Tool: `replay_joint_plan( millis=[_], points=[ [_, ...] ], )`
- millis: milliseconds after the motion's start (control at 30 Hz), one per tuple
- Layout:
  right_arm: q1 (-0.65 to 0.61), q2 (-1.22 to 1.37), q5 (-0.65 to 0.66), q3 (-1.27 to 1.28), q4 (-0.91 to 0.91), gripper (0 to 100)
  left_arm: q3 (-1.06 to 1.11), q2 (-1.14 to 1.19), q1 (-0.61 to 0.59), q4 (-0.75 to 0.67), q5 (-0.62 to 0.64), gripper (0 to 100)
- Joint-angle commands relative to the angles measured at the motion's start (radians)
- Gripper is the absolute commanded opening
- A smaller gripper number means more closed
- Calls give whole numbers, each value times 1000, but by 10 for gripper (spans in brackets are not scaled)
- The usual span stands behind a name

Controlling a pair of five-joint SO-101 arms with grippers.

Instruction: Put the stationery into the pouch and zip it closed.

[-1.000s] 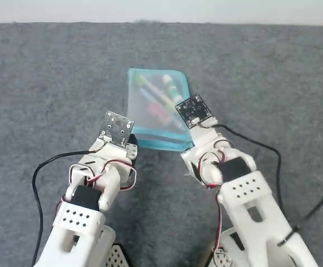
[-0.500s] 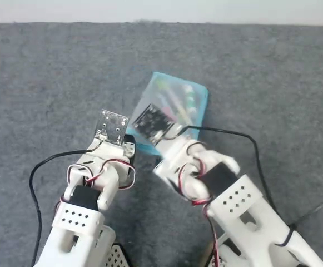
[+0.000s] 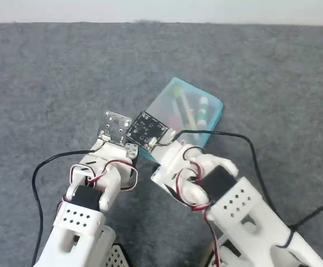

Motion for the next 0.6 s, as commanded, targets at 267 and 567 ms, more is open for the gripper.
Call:
replay_joint_plan(
  millis=[267,567],
  points=[
    [93,-275,89,63,87,252,-71,8,-94,18,20,10],
    [236,-222,103,206,-113,251,-73,8,-92,17,20,11]
  ],
)
